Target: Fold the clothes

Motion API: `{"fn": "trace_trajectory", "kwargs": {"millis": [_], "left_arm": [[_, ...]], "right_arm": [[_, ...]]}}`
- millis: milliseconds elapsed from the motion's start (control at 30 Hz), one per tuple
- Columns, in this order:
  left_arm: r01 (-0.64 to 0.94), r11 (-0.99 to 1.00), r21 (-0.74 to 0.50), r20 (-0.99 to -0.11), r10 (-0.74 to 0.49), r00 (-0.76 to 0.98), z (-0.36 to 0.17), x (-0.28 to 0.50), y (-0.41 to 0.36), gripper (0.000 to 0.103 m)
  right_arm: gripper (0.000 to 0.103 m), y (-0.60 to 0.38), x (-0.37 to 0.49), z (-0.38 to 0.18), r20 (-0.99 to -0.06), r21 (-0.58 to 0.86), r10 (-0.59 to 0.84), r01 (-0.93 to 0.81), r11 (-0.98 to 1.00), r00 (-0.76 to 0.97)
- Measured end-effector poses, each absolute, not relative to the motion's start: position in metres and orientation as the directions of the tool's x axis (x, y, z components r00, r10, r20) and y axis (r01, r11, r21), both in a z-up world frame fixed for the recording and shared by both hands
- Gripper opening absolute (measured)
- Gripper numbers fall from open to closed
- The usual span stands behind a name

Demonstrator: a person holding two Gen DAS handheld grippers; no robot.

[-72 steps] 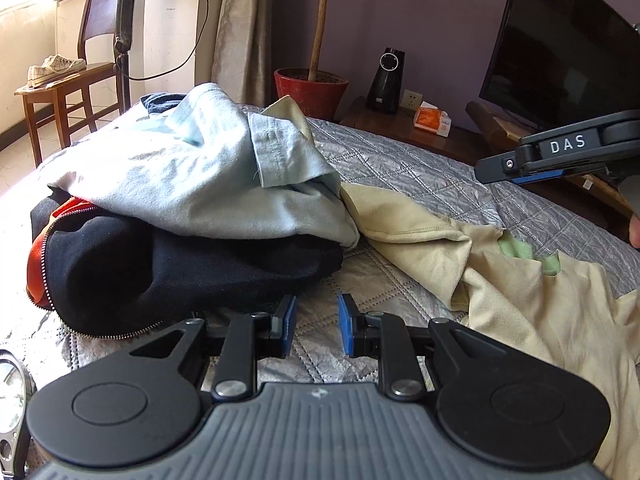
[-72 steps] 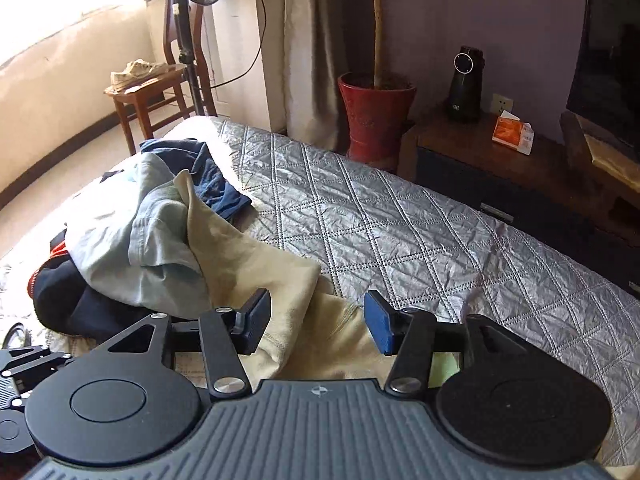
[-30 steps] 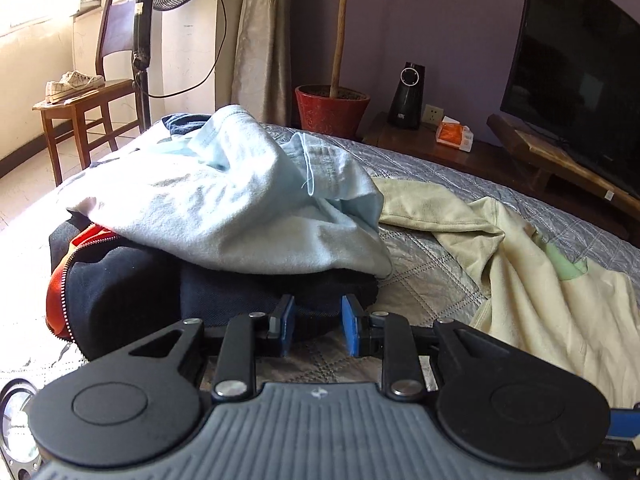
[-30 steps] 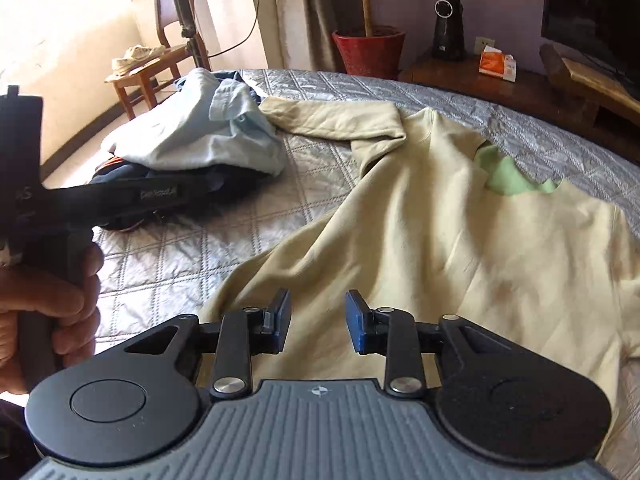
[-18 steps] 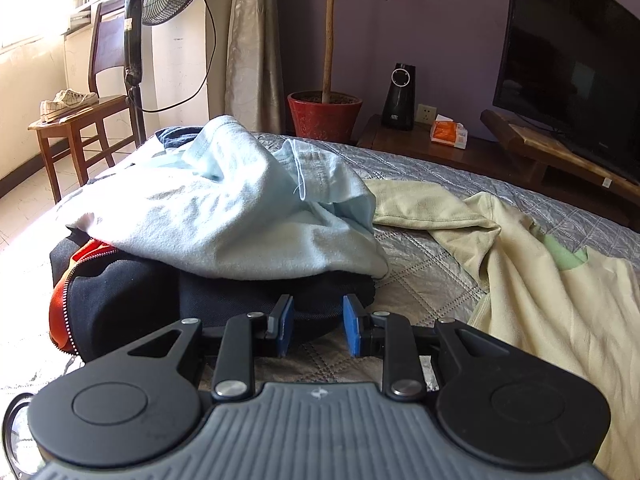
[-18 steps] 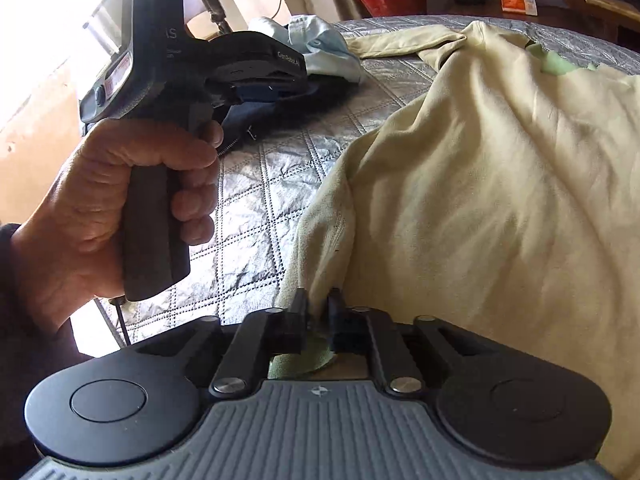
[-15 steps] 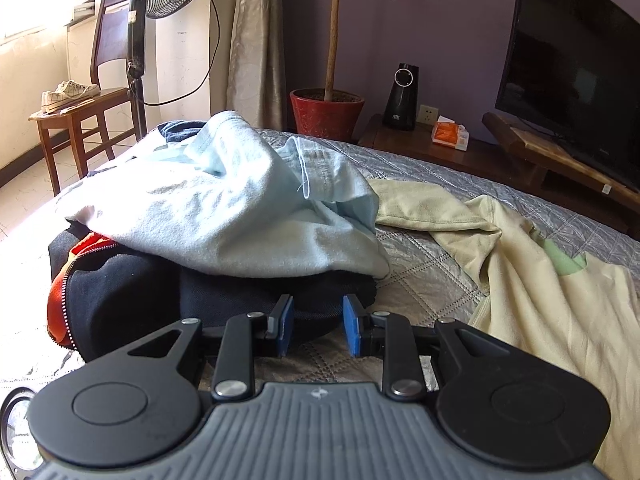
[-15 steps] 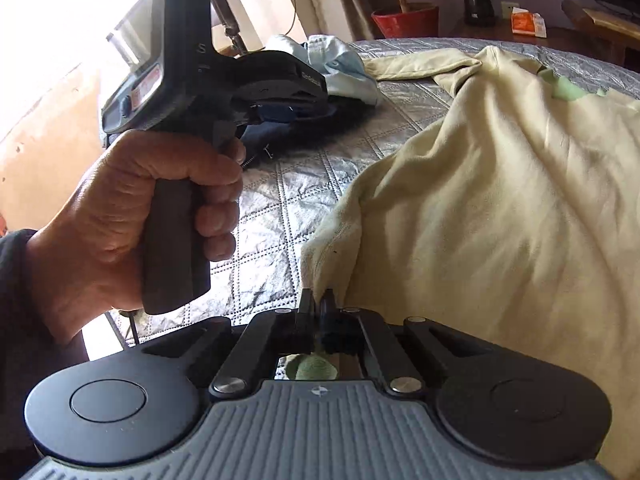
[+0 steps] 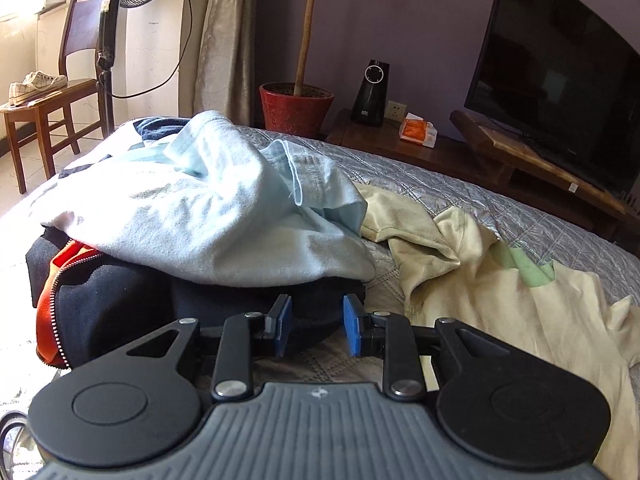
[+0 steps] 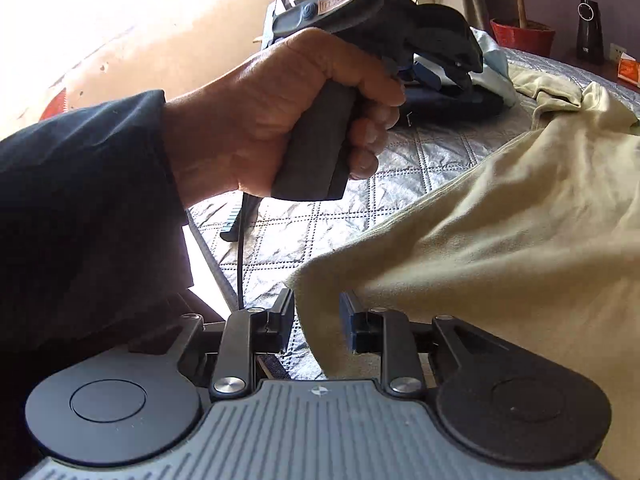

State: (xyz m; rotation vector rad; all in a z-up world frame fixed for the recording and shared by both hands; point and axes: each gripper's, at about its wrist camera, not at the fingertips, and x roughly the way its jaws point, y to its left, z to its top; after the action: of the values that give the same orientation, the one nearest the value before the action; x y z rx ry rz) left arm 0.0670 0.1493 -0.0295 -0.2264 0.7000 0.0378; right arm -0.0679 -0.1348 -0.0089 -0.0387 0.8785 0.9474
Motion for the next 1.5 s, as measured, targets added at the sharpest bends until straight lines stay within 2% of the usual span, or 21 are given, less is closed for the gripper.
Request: {"fn": "trace_trajectory", "kwargs": {"millis": [67,167,267,300,333,367,400,433,467,567,667,767,900,967,1167,1367,1433,1467,1500], "left_arm": [[0.014,0.978,-0.208,-0.642,-0.147,0.752,-0.031,0.065,0.129,0.025],[0.196,0.973,-0.122,-0.67,-0.226,0.707,-0.038,0.059,0.09,0.03],[0.278,0.96,-0.025,-0.76,-0.199,0.619,-0.058,0.059,0.064,0.032],[0.285,0.958,0.003,-0.768,-0.181,0.614,-0.062,0.059,0.061,0.032],[0.287,0.958,0.016,-0.772,-0.171,0.613,-0.063,0.057,0.062,0.032],[0.273,0.962,0.019,-0.775,-0.159,0.612,-0.063,0.057,0.066,0.032],[0.254,0.967,0.018,-0.777,-0.146,0.612,-0.063,0.057,0.07,0.033],[0.226,0.973,0.038,-0.776,-0.114,0.62,-0.064,0.057,0.075,0.035],[0.2,0.978,0.058,-0.772,-0.083,0.631,-0.064,0.058,0.08,0.038],[0.11,0.987,0.114,-0.755,0.014,0.656,-0.061,0.061,0.088,0.038],[0.055,0.991,0.124,-0.74,0.056,0.67,-0.056,0.063,0.094,0.037],[0.015,0.993,0.116,-0.716,0.073,0.694,-0.051,0.064,0.097,0.037],[-0.027,0.995,0.101,-0.703,0.09,0.705,-0.049,0.067,0.098,0.037],[-0.037,0.995,0.097,-0.698,0.094,0.71,-0.049,0.069,0.097,0.037],[-0.031,0.994,0.107,-0.696,0.097,0.711,-0.053,0.071,0.09,0.037],[0.002,0.992,0.127,-0.69,0.087,0.719,-0.056,0.071,0.078,0.037],[0.004,0.992,0.128,-0.692,0.087,0.716,-0.057,0.071,0.076,0.037],[0.005,0.992,0.13,-0.694,0.087,0.715,-0.058,0.072,0.075,0.037],[0.009,0.991,0.131,-0.694,0.086,0.715,-0.058,0.072,0.074,0.037]], "right_arm": [[0.061,-0.165,-0.07,-0.003,-0.66,0.324,0.658,-0.653,0.684,0.362],[0.06,-0.203,-0.066,-0.009,-0.732,0.192,0.476,-0.523,0.831,0.487],[0.056,-0.232,-0.056,-0.026,-0.825,0.041,0.284,-0.449,0.892,0.488],[0.056,-0.24,-0.056,-0.029,-0.842,0.017,0.257,-0.454,0.891,0.474],[0.061,-0.247,-0.057,-0.033,-0.857,-0.006,0.234,-0.463,0.887,0.46],[0.072,-0.253,-0.057,-0.035,-0.873,-0.031,0.206,-0.471,0.881,0.442],[0.078,-0.259,-0.059,-0.035,-0.887,-0.06,0.169,-0.471,0.88,0.429],[0.077,-0.266,-0.056,-0.034,-0.897,-0.074,0.141,-0.456,0.887,0.419],[0.073,-0.273,-0.053,-0.032,-0.906,-0.083,0.115,-0.439,0.895,0.408],[0.069,-0.3,-0.039,-0.019,-0.881,-0.134,0.054,-0.357,0.924,0.47],[0.067,-0.356,-0.004,-0.005,-0.83,-0.018,0.058,-0.131,0.991,0.555],[0.066,-0.429,0.034,0.001,-0.757,0.175,0.044,0.137,0.975,0.651],[0.066,-0.514,0.077,-0.015,-0.69,0.47,0.08,0.361,0.805,0.719],[0.067,-0.542,0.091,-0.026,-0.672,0.561,0.065,0.449,0.696,0.738],[0.068,-0.571,0.111,-0.069,-0.68,0.614,-0.056,0.61,0.502,0.731],[0.073,-0.571,0.117,-0.094,-0.594,0.715,-0.093,0.577,0.395,0.799],[0.072,-0.571,0.121,-0.097,-0.582,0.719,-0.106,0.571,0.396,0.806],[0.068,-0.572,0.123,-0.098,-0.578,0.718,-0.113,0.57,0.399,0.808],[0.058,-0.572,0.127,-0.1,-0.578,0.72,-0.108,0.568,0.398,0.809]]}}
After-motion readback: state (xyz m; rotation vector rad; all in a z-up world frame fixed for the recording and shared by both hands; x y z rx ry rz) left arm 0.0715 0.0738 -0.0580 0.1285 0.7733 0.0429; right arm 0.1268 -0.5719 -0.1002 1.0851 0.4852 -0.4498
